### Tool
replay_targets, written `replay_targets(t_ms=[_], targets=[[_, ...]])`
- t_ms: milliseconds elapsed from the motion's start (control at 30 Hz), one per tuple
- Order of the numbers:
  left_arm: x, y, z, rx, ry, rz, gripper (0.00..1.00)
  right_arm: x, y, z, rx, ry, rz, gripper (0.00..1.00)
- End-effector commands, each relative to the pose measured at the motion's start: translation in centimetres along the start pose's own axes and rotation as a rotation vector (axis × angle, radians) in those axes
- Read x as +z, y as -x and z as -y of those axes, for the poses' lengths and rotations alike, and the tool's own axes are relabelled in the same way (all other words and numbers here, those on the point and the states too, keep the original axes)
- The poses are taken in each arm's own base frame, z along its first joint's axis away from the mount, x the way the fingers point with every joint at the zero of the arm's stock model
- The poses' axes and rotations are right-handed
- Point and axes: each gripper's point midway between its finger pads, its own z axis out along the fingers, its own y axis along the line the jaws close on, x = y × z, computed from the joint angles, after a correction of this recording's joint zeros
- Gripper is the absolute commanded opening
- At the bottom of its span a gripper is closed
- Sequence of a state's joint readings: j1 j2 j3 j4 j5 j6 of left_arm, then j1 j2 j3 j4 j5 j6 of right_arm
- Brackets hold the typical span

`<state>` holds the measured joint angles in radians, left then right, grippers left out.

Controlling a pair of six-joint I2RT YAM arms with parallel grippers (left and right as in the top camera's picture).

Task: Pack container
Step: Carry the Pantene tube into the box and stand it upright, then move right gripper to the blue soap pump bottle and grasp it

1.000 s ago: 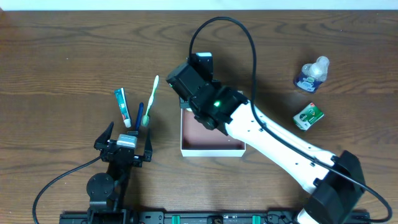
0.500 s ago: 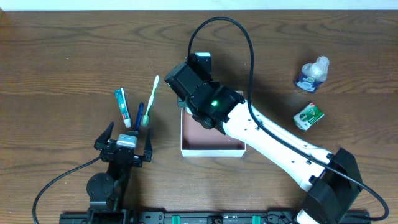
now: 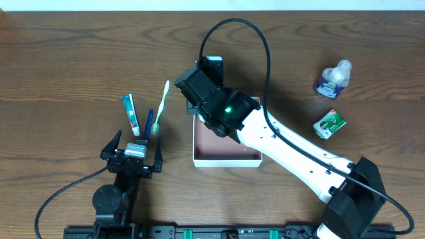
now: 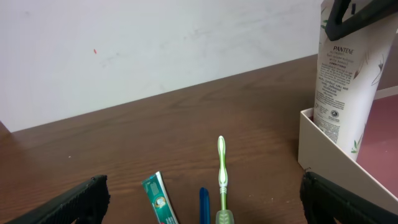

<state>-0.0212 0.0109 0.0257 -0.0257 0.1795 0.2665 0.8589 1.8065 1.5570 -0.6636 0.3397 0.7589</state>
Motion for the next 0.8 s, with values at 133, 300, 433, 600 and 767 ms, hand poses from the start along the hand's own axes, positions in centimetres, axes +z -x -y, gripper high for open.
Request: replay_targets(t_ms=[133,300,433,600,767], targets=[[0.1,-1.5,0.3,0.000,-0.010,-0.041,0.98,-2.4,3.3,0.2,0.046,-0.016,0.084,0.40],[0.1,-1.5,0.3,0.000,-0.010,-0.041,0.98,-6.7,8.0,2.0,0.030,-0.044,0.192,0.43],[0.1,-1.5,0.3,0.000,-0.010,-0.041,0.98,-9.8,11.1,5.7,0.084,-0.089,0.242,0.52],[0.1,-1.5,0.3,0.000,-0.010,-0.041,0.98,-12.1,13.8,14.5,0.185,-0.193,0.233,0.57],[0.1,-1.5,0.3,0.000,-0.010,-0.041,0.98,-12.9,14.8,23.3,0.223,-0.309,0.178,0.60]])
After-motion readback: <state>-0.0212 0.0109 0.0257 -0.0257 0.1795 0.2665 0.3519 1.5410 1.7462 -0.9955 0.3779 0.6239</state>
